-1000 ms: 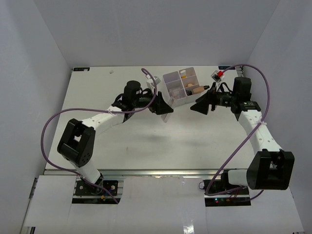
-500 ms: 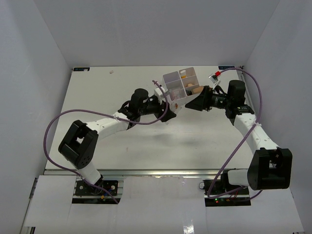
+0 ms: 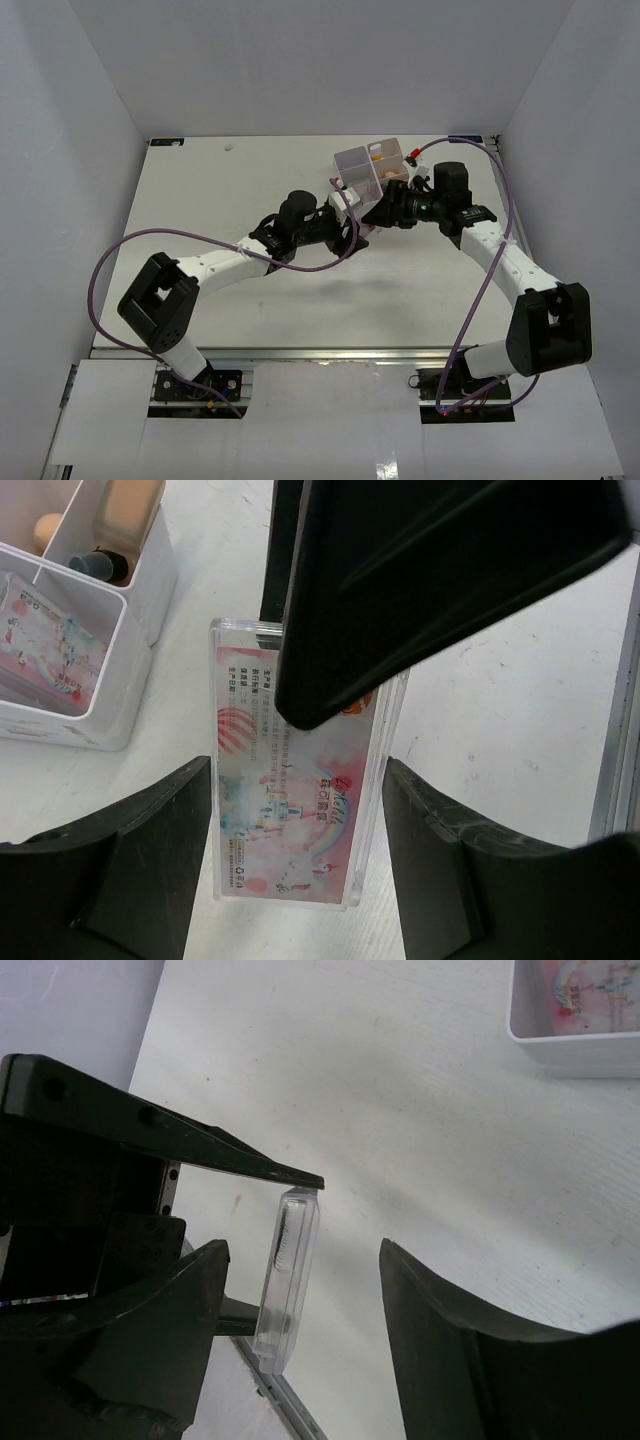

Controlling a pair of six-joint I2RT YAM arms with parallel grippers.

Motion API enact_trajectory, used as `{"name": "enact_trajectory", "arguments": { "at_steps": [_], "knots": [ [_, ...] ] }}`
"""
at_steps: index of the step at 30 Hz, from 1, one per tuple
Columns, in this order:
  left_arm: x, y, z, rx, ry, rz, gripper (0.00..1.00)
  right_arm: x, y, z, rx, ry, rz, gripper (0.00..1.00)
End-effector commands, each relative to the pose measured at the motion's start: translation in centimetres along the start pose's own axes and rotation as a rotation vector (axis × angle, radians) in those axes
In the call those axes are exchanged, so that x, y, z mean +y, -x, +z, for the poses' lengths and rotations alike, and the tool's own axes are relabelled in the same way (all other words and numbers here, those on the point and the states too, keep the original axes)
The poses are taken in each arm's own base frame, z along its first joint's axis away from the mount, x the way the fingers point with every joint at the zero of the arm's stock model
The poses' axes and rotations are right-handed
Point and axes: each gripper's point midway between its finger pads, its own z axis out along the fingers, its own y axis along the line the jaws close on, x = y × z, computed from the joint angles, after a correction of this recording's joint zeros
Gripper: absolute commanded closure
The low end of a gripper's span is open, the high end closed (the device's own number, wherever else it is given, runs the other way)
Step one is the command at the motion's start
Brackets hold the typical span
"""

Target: Organize the makeup

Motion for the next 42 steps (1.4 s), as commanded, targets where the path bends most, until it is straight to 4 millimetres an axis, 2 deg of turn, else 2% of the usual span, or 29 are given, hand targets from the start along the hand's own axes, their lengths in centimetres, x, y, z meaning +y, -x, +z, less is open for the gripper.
{"name": "enact_trajectory", "arguments": {
  "at_steps": [1,7,10,13,15,18,20,22,23,27,31,34,37,42],
  "knots": [
    [0.0,2.7,-1.2,-0.059,0.019,0.043,1.00,0.4,1.4,0.0,-0.023,-0.026,-0.065,0.37],
    [0.2,2.9,-1.2,-0.058,0.036,0.042,1.00,0.7,0.9,0.8,0.024,-0.022,-0.084,0.65],
    [0.3,3.0,-1.3,-0.060,0.038,0.037,0.96,0.9,0.6,1.2,0.042,0.000,-0.093,0.79],
    [0.3,3.2,-1.3,-0.063,0.044,0.025,0.80,1.3,0.6,1.1,0.047,0.027,-0.117,0.87],
    [0.3,3.7,-1.5,-0.075,0.053,0.009,0.65,1.8,0.9,1.0,0.045,0.047,-0.147,0.92],
    [0.5,4.5,-2.0,-0.102,0.075,0.000,0.40,2.0,1.2,0.8,0.041,0.054,-0.179,0.92],
    [0.7,5.2,-2.5,-0.127,0.094,0.003,0.28,2.0,1.7,0.6,0.035,0.055,-0.212,0.92],
    [0.8,5.8,-3.1,-0.146,0.106,0.008,0.08,1.8,2.5,0.3,0.025,0.053,-0.236,0.92],
    [0.8,6.3,-3.4,-0.157,0.111,0.003,0.03,1.6,2.9,0.1,0.022,0.054,-0.246,0.92],
    [1.7,8.3,-5.1,-0.185,0.148,-0.027,0.02,0.3,5.4,-0.7,0.009,0.032,-0.333,0.92],
    [2.9,9.6,-7.2,-0.181,0.194,-0.053,0.02,-0.3,8.0,-1.4,0.008,0.006,-0.560,0.92],
    [3.8,8.7,-8.7,-0.147,0.231,-0.086,0.02,-0.1,9.4,-1.7,0.047,0.027,-0.770,0.92],
    [4.5,8.0,-10.7,-0.145,0.278,-0.090,0.02,0.0,12.1,-1.4,0.091,0.038,-1.031,0.92],
    [6.1,6.7,-12.9,-0.152,0.337,-0.119,0.02,-1.6,11.8,0.5,0.236,0.057,-1.223,0.92]
  ]
}}
